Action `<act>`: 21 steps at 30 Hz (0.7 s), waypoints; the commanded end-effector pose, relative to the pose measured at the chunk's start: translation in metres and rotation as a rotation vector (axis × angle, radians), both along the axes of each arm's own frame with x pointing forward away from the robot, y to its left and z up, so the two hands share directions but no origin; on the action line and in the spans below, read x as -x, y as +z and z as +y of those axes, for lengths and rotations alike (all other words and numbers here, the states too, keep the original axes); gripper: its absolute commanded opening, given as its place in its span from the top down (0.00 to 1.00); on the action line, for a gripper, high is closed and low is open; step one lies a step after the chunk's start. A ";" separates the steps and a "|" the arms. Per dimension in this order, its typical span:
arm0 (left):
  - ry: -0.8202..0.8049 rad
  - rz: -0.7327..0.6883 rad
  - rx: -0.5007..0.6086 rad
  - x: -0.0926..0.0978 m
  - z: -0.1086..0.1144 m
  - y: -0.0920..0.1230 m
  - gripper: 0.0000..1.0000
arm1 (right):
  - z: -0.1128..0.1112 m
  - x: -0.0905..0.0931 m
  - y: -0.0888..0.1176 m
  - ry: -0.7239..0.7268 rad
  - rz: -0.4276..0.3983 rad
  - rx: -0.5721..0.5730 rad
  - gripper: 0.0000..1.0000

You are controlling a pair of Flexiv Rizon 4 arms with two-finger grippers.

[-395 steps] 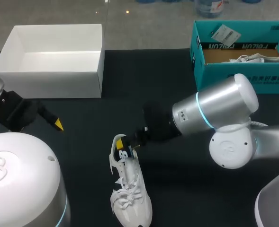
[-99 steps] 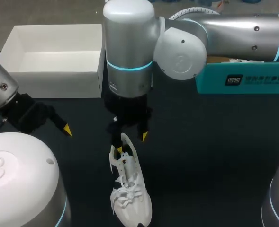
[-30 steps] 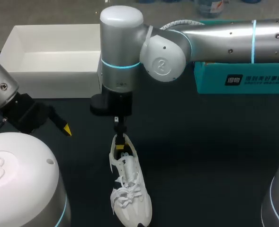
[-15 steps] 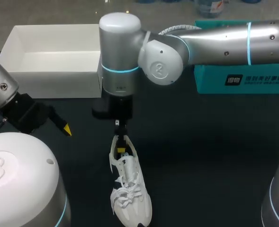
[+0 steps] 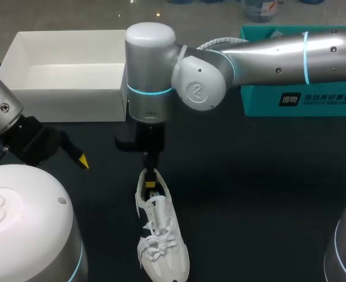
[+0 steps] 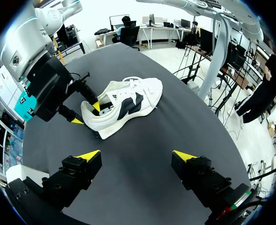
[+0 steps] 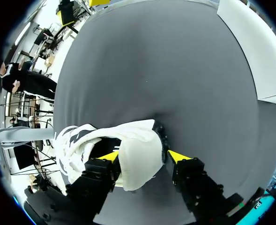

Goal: Take the shoe out of the shoebox, open the shoe tongue, remove and reinsert the insole, then place the shoe into the shoebox

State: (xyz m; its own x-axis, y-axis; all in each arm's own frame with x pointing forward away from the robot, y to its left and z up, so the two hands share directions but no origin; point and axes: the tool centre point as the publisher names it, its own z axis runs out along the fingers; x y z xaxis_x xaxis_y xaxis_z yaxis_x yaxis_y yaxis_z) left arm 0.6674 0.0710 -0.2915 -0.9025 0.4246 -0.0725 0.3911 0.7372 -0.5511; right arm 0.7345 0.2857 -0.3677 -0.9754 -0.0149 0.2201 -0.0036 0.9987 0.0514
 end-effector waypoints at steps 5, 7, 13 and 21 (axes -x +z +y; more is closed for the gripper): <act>-0.002 0.002 -0.001 -0.001 0.000 -0.001 0.00 | 0.001 0.010 -0.002 -0.010 -0.010 0.010 1.00; -0.002 0.002 -0.001 -0.001 0.000 -0.001 0.00 | 0.000 0.013 0.001 -0.015 -0.018 0.012 1.00; -0.002 0.002 -0.001 -0.001 0.000 -0.001 0.00 | -0.005 0.023 0.023 -0.033 -0.073 0.029 1.00; -0.002 0.002 -0.001 -0.001 0.000 -0.001 0.00 | -0.023 0.017 0.088 -0.053 -0.200 0.087 1.00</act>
